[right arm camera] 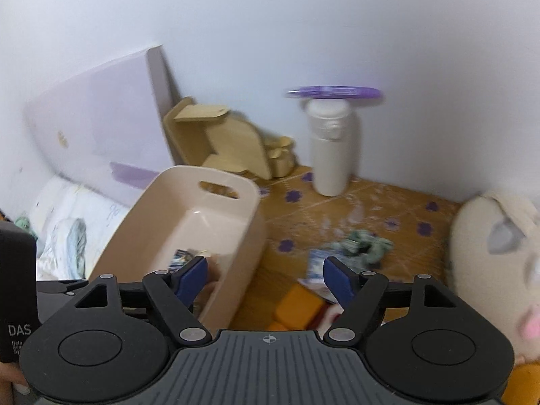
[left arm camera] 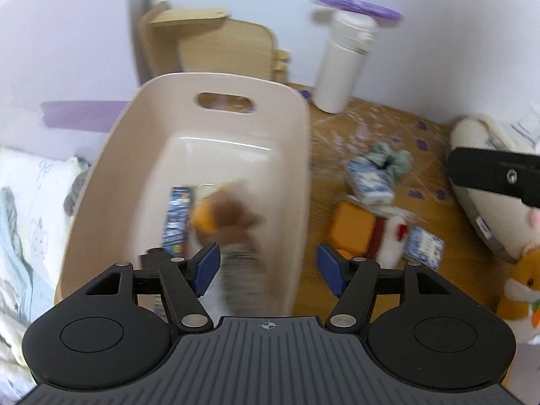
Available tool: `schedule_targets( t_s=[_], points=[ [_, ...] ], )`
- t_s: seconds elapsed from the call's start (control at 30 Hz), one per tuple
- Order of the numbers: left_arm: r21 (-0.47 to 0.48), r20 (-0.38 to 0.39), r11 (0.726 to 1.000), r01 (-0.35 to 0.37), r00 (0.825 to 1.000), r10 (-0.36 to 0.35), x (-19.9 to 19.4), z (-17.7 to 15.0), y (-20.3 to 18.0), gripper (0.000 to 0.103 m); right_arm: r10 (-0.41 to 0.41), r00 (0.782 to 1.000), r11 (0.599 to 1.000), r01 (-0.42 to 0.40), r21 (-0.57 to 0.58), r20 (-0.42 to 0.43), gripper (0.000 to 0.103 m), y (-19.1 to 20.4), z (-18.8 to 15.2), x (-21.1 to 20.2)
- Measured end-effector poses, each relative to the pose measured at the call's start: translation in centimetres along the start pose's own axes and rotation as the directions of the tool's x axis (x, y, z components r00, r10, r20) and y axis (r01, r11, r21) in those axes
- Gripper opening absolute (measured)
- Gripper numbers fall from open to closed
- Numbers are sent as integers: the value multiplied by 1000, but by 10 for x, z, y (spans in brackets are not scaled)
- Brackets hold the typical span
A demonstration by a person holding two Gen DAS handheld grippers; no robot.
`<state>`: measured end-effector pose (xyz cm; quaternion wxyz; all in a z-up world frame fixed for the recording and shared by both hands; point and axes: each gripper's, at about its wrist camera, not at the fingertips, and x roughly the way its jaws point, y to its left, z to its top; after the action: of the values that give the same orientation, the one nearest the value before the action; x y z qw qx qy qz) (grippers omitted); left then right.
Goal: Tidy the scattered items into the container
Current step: 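Move left tool to orange bottle while right tool approaches blue-white tissue pack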
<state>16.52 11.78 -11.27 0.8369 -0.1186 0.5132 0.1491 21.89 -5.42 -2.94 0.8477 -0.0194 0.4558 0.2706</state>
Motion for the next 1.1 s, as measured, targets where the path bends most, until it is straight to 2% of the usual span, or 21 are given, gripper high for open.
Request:
schedule_targets(
  t_s=[0.27, 0.47, 0.7, 0.97, 1.1],
  points=[
    [101, -15, 994, 40, 999, -39, 11, -7, -47, 65, -58, 998, 993, 61, 99, -25, 79, -61, -20, -6],
    [166, -41, 986, 34, 999, -27, 29, -8, -69, 66, -81, 993, 987, 92, 130, -88, 79, -96, -41, 10],
    [215, -78, 976, 12, 997, 5, 56, -2, -79, 66, -62, 980, 989, 86, 117, -190, 79, -120, -60, 40],
    [252, -116, 968, -6, 993, 36, 91, 9, -91, 66, -44, 965, 992, 73, 104, -257, 79, -139, -69, 74],
    [309, -103, 951, -21, 993, 55, 102, 10, -103, 67, -40, 956, 993, 70, 94, -290, 79, -146, -74, 92]
  ],
)
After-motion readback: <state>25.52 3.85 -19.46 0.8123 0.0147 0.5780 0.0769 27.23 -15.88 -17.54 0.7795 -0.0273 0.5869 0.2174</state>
